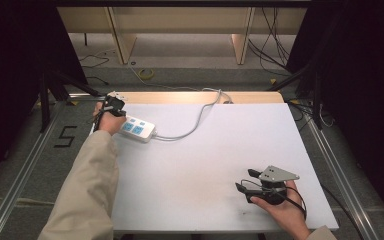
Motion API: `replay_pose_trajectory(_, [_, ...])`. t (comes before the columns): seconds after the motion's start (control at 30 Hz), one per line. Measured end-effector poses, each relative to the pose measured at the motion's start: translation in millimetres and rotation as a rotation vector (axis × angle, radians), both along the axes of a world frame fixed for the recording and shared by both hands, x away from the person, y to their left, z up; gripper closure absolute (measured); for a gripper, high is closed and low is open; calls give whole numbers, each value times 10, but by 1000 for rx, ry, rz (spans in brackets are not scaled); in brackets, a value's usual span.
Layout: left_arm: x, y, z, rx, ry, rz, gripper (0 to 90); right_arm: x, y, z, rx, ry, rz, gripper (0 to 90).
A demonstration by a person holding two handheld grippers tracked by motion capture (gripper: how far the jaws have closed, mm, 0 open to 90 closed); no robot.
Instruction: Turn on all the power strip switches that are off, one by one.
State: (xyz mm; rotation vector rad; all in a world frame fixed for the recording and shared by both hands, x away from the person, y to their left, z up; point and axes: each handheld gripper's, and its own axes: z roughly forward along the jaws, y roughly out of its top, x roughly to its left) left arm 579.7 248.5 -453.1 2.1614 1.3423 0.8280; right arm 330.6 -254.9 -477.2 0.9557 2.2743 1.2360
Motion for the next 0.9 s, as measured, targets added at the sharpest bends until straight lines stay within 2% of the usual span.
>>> replay_pose_trajectory(0.43, [21,31,-28,-11,-1,7,895,-2,0,1,-2,-1,-1,329])
replay_pose_trajectory(0.9, [33,27,-59,-12,14,7,897,-4,1,1,-3,-3,-1,330])
